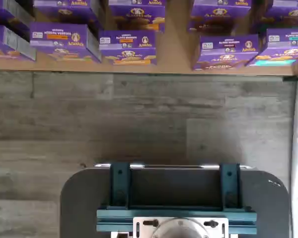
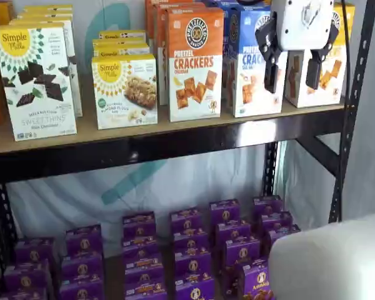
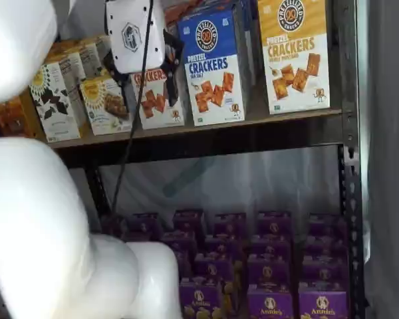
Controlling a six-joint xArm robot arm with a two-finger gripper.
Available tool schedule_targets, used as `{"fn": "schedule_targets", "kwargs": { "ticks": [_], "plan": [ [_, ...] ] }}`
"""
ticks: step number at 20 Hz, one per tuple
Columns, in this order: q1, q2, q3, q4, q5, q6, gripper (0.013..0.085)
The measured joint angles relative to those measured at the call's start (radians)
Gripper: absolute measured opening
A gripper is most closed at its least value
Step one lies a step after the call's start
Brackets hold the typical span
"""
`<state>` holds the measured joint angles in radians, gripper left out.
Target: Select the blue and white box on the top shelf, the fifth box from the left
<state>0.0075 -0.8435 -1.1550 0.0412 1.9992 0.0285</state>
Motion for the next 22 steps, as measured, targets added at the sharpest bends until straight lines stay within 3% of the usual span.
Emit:
{"fn": "schedule_targets", "kwargs": {
  "ticks": [3,7,9,14,22],
  "plan": [
    [-0.081,-0.005,0.006,0.089,-0.002,-0.041,0.085],
    [-0.085,-0.006,0.011,0.096,-0.007,-0.046,0.085],
    [-0.071,-0.008,0.016,0.077,-0.018,-0.041,0.085],
    [-0.003,-0.02,0.042,-0.024,-0.098,-0.014,0.085],
    [-0.014,0.018,0.044,-0.075,-0.241,-0.032,0.085]
  ]
}}
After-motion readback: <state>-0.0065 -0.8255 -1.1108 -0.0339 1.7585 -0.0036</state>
